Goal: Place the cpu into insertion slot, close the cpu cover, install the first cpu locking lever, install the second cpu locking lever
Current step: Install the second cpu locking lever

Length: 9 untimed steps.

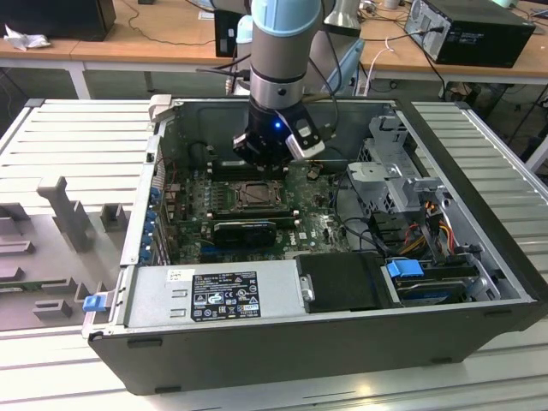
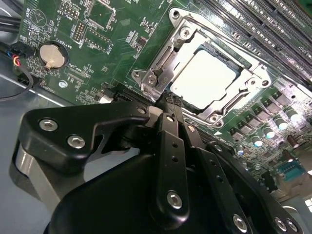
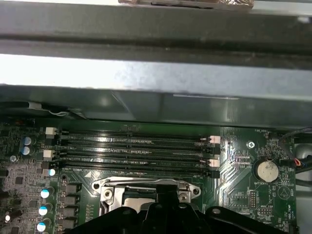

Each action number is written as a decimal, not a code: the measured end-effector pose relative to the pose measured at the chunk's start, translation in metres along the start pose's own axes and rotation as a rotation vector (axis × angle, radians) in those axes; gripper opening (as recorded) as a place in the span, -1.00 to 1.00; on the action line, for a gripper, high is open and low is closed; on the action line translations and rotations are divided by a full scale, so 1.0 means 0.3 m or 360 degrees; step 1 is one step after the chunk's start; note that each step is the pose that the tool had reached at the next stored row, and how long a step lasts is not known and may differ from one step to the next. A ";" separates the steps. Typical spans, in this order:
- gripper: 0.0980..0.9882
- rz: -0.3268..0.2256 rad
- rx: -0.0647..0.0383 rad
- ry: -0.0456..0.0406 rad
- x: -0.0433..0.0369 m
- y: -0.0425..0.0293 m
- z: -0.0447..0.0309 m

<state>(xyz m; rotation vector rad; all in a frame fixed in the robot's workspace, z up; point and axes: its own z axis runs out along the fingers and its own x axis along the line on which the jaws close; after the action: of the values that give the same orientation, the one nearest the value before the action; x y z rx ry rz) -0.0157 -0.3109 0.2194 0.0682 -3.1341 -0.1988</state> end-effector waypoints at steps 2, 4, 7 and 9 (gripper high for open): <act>-0.98 0.0000 0.0000 0.0000 0.000 -0.004 0.000; -0.98 0.0000 0.0000 0.0000 0.001 -0.008 -0.001; -0.98 0.0000 0.0000 0.0000 0.000 -0.008 -0.009; -0.98 0.0000 0.0000 0.0000 0.000 -0.006 -0.029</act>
<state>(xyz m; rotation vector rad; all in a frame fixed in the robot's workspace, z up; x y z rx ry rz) -0.0157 -0.3137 0.2277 0.0681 -3.1341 -0.1989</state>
